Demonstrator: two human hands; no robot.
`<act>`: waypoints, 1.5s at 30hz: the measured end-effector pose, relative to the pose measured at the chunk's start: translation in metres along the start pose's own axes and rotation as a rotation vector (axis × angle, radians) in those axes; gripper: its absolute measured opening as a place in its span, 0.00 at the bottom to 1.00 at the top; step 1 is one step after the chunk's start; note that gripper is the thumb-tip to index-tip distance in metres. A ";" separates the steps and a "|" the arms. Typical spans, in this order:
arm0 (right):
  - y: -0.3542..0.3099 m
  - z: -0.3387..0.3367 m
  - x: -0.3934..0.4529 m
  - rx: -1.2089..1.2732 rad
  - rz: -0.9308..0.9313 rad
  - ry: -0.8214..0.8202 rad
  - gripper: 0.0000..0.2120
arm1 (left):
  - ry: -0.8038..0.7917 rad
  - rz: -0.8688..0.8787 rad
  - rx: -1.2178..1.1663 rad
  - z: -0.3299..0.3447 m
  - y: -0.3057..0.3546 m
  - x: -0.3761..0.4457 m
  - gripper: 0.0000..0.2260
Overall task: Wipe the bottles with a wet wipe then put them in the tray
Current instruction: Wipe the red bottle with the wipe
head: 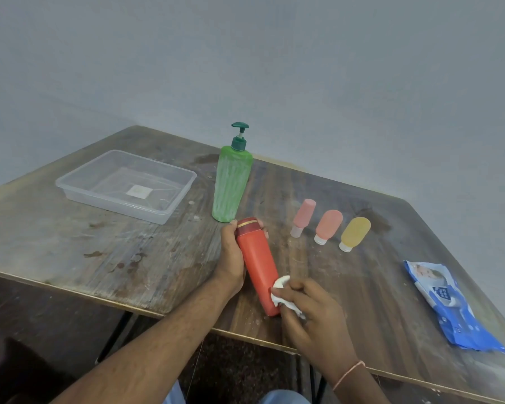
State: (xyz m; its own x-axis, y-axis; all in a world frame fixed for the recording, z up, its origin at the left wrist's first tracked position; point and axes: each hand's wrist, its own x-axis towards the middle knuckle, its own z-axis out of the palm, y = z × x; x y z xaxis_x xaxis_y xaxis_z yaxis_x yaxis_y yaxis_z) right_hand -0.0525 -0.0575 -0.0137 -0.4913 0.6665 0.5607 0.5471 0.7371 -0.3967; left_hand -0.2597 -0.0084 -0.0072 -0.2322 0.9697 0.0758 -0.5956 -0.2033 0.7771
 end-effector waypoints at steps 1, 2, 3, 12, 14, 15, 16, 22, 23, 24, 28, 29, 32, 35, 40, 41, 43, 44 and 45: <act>0.000 0.002 0.005 -0.022 -0.008 -0.013 0.13 | 0.003 -0.005 -0.002 0.000 0.000 0.000 0.26; -0.002 0.004 0.012 -0.048 -0.017 -0.024 0.13 | 0.002 -0.012 -0.011 -0.001 -0.001 0.001 0.26; -0.004 0.005 0.019 -0.070 -0.028 -0.030 0.13 | 0.001 -0.021 -0.019 -0.001 -0.001 0.002 0.26; -0.040 0.024 0.081 -0.239 -0.230 -0.074 0.13 | 0.019 -0.159 -0.237 -0.001 0.004 -0.001 0.28; -0.044 0.023 0.080 -0.306 -0.263 -0.114 0.14 | 0.043 -0.176 -0.290 -0.005 0.007 0.000 0.26; -0.044 0.022 0.077 -0.332 -0.282 -0.128 0.14 | 0.039 -0.184 -0.303 -0.005 0.009 0.000 0.25; -0.043 0.019 0.074 -0.350 -0.304 -0.139 0.14 | 0.038 -0.191 -0.310 -0.004 0.010 0.001 0.24; -0.033 0.010 0.035 -0.406 -0.437 -0.248 0.10 | -0.060 -0.223 -0.335 0.003 0.008 -0.001 0.23; -0.030 0.009 0.029 -0.408 -0.438 -0.260 0.10 | -0.064 -0.224 -0.337 0.002 0.007 0.000 0.24; -0.028 0.007 0.023 -0.406 -0.433 -0.266 0.11 | -0.069 -0.221 -0.337 0.001 0.007 0.000 0.24; -0.019 0.000 0.003 -0.382 -0.412 -0.229 0.14 | -0.073 -0.209 -0.298 -0.001 0.005 0.002 0.24; -0.017 -0.001 -0.002 -0.373 -0.407 -0.220 0.14 | -0.067 -0.214 -0.288 -0.002 0.004 0.003 0.24; -0.007 -0.003 -0.016 -0.317 -0.353 -0.189 0.15 | -0.061 -0.224 -0.288 -0.003 0.003 0.004 0.24; 0.000 0.000 -0.025 -0.190 -0.257 -0.140 0.15 | -0.061 -0.235 -0.294 -0.003 0.003 0.005 0.24; -0.007 0.004 -0.022 0.117 -0.082 -0.063 0.13 | -0.075 -0.229 -0.293 -0.003 0.003 0.003 0.24; -0.010 0.004 -0.021 0.166 -0.033 -0.061 0.13 | -0.083 -0.223 -0.291 -0.003 0.003 0.003 0.24; -0.014 0.005 -0.017 0.233 0.078 -0.058 0.15 | -0.086 -0.219 -0.290 -0.003 0.004 0.003 0.24; -0.015 0.005 -0.015 0.249 0.127 -0.053 0.15 | -0.084 -0.215 -0.289 -0.003 0.004 0.003 0.24; -0.016 0.006 -0.012 0.258 0.163 -0.045 0.16 | -0.081 -0.207 -0.286 -0.003 0.004 0.003 0.24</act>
State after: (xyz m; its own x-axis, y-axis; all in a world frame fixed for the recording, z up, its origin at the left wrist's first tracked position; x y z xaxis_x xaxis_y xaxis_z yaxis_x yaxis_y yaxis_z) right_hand -0.0596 -0.0768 -0.0184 -0.4443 0.7781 0.4441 0.4338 0.6206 -0.6532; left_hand -0.2653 -0.0065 -0.0056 -0.0293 0.9995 -0.0068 -0.8174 -0.0200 0.5757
